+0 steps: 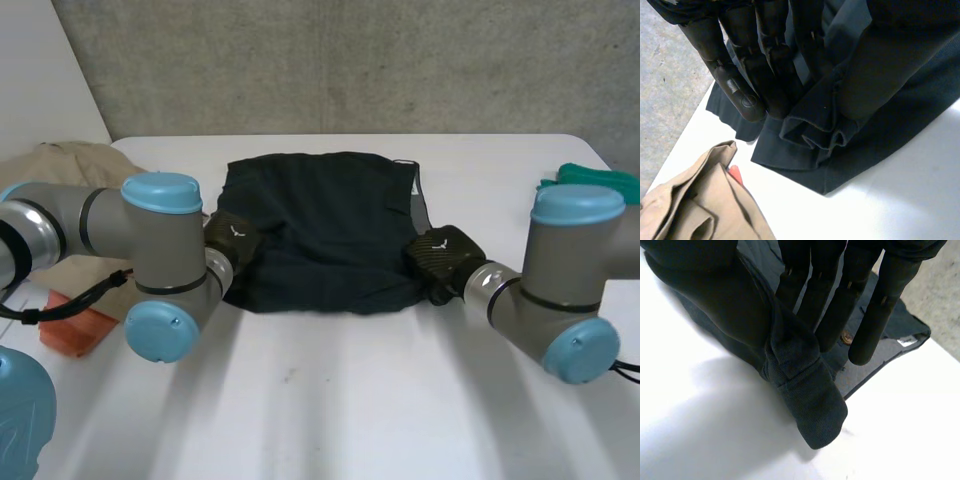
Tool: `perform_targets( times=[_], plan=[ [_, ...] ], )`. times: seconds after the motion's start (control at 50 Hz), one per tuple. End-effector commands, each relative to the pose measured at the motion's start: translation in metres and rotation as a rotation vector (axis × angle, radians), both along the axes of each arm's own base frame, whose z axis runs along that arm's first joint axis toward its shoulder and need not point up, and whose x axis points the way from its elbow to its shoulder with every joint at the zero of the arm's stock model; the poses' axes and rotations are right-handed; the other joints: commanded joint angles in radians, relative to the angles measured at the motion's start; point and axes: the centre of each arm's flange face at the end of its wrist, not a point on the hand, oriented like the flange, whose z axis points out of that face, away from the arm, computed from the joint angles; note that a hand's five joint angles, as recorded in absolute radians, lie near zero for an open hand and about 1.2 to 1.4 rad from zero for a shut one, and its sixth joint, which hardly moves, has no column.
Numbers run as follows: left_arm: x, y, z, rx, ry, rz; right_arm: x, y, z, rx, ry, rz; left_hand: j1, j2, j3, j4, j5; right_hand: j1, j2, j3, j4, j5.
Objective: Fold the laundry.
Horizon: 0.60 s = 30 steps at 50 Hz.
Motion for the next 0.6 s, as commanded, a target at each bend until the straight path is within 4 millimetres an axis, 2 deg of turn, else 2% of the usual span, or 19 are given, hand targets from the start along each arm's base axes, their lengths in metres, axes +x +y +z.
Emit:
perform_targets(
  times=[0.02,0.06,0.08,0.14,0.18,0.22,0.24,0.3,0.36,0.38,0.44,0.5,0.58,0.6],
  plan=[
    [0.016,0.017,0.019,-0.006,-0.081,-0.012,-0.016,0.016,0.031,0.114,0.058,0.022,0.266,0.204,0.211,0.203,0.259,0.339,0.231,0.21,0.202,0.214],
    [0.023,0.028,0.028,0.009,-0.09,-0.012,-0.019,0.022,0.038,0.126,0.088,0.044,0.266,0.204,0.211,0.203,0.259,0.339,0.231,0.21,0.202,0.214],
    [0.029,0.042,0.039,0.02,-0.09,-0.016,-0.023,0.029,0.044,0.139,0.125,0.069,0.266,0.204,0.211,0.203,0.259,0.339,0.231,0.21,0.202,0.214],
    [0.04,0.066,0.056,0.042,-0.096,-0.023,-0.029,0.041,0.052,0.159,0.187,0.115,0.266,0.204,0.211,0.203,0.259,0.339,0.231,0.21,0.202,0.214],
    [0.052,0.09,0.068,0.08,-0.112,-0.029,-0.036,0.055,0.06,0.195,0.254,0.163,0.266,0.204,0.211,0.203,0.259,0.339,0.231,0.21,0.202,0.214],
    [0.06,0.105,0.071,0.118,-0.124,-0.03,-0.043,0.065,0.065,0.23,0.301,0.192,0.266,0.204,0.211,0.203,0.259,0.339,0.231,0.21,0.202,0.214],
    [0.067,0.121,0.072,0.171,-0.139,-0.043,-0.048,0.074,0.067,0.27,0.35,0.225,0.266,0.204,0.211,0.203,0.259,0.339,0.231,0.21,0.202,0.214],
    [0.074,0.147,0.065,0.308,-0.172,-0.092,-0.057,0.094,0.071,0.361,0.439,0.322,0.266,0.204,0.211,0.203,0.259,0.339,0.231,0.21,0.202,0.214],
    [0.073,0.157,0.059,0.396,-0.184,-0.123,-0.055,0.1,0.068,0.385,0.44,0.337,0.266,0.204,0.211,0.203,0.259,0.339,0.231,0.21,0.202,0.214],
    [0.073,0.157,0.059,0.397,-0.183,-0.122,-0.053,0.101,0.067,0.385,0.434,0.334,0.266,0.204,0.211,0.203,0.259,0.339,0.231,0.21,0.202,0.214],
    [0.069,0.139,0.056,0.372,-0.167,-0.087,-0.048,0.098,0.061,0.377,0.406,0.3,0.266,0.204,0.211,0.203,0.259,0.339,0.231,0.21,0.202,0.214],
    [0.062,0.114,0.059,0.314,-0.125,-0.048,-0.045,0.089,0.057,0.346,0.383,0.255,0.266,0.204,0.211,0.203,0.259,0.339,0.231,0.21,0.202,0.214],
    [0.047,0.081,0.07,0.204,-0.043,-0.026,-0.037,0.069,0.06,0.256,0.341,0.192,0.266,0.204,0.211,0.203,0.259,0.339,0.231,0.21,0.202,0.214],
    [0.041,0.066,0.077,0.154,-0.01,-0.016,-0.034,0.057,0.064,0.201,0.31,0.154,0.266,0.204,0.211,0.203,0.259,0.339,0.231,0.21,0.202,0.214]
  ],
)
